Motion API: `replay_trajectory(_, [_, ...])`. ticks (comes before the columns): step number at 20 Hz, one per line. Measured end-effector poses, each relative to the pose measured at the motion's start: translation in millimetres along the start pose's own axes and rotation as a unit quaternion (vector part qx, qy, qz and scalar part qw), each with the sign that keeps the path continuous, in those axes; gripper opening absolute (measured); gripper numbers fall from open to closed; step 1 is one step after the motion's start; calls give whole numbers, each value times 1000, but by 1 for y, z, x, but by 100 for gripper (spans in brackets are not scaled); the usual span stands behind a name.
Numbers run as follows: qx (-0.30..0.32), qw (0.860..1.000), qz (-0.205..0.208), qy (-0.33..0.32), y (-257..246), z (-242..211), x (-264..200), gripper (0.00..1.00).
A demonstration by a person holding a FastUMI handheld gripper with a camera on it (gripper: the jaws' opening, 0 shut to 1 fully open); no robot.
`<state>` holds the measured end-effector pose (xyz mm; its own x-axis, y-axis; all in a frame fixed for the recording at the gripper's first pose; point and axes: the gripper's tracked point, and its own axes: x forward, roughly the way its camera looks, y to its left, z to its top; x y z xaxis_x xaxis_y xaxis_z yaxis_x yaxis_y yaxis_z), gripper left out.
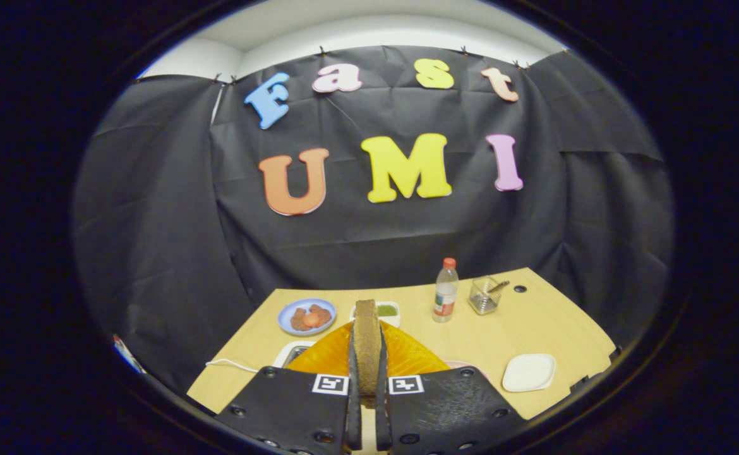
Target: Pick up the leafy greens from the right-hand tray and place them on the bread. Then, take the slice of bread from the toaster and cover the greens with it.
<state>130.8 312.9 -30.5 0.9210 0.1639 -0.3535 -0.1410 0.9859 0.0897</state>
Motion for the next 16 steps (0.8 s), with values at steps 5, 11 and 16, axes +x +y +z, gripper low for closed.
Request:
replay_trajectory(5, [21,997,-25,68,-46,-67,61,8])
replay_trajectory(11, [45,991,-17,125,-72,-133,98,8])
replay_trajectory(16, [79,987,-2,140,-98,-156,110,8])
